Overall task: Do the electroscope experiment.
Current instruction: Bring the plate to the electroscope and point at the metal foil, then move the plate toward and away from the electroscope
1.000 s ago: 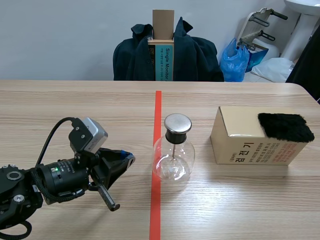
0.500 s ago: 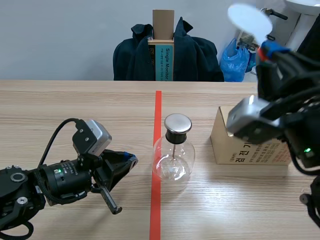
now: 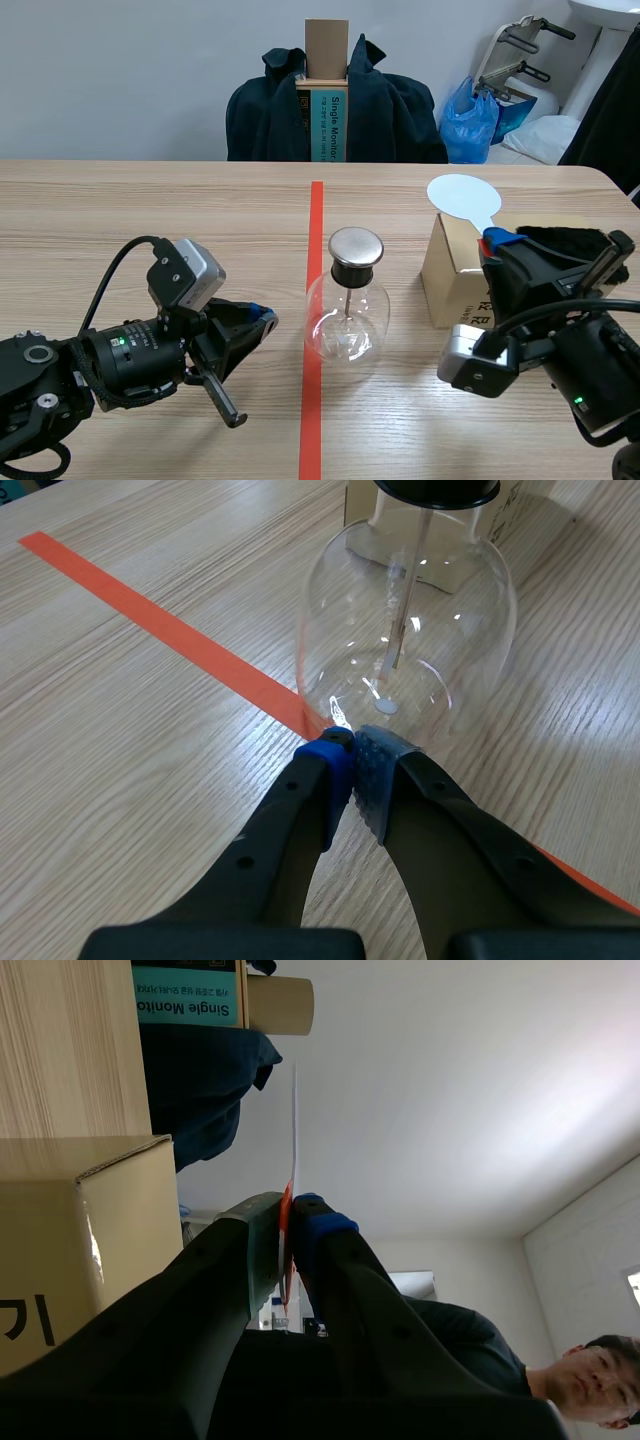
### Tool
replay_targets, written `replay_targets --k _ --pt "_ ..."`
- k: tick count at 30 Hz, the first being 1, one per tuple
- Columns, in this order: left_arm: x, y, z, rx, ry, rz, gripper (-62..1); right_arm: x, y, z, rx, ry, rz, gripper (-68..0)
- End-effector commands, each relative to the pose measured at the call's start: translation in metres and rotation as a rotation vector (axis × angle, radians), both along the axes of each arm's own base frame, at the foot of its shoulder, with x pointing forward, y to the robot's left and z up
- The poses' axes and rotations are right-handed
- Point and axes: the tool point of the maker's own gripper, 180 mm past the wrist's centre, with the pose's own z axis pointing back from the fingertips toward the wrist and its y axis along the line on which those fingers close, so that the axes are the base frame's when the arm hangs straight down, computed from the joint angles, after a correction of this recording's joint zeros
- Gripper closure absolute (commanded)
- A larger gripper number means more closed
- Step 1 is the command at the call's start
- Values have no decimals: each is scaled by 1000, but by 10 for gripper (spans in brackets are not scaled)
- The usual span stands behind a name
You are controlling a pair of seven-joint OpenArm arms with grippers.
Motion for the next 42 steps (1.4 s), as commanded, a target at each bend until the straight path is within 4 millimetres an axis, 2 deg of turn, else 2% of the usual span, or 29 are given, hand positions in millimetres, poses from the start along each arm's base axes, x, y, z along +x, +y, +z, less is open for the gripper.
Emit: replay_targets --k 1,11,32,42 --pt "7 -3 14 -35 -35 5 -19 6 -3 16 -6 -57 1 -8" --pt "7 -3 14 -35 -35 5 -19 0 10 11 -17 -35 82 -8" --pt "7 -3 14 -36 -36 5 -19 -30 50 8 -39 -38 363 -8" --pt "7 -3 14 -36 -36 5 -19 -41 60 7 -49 -38 441 -8"
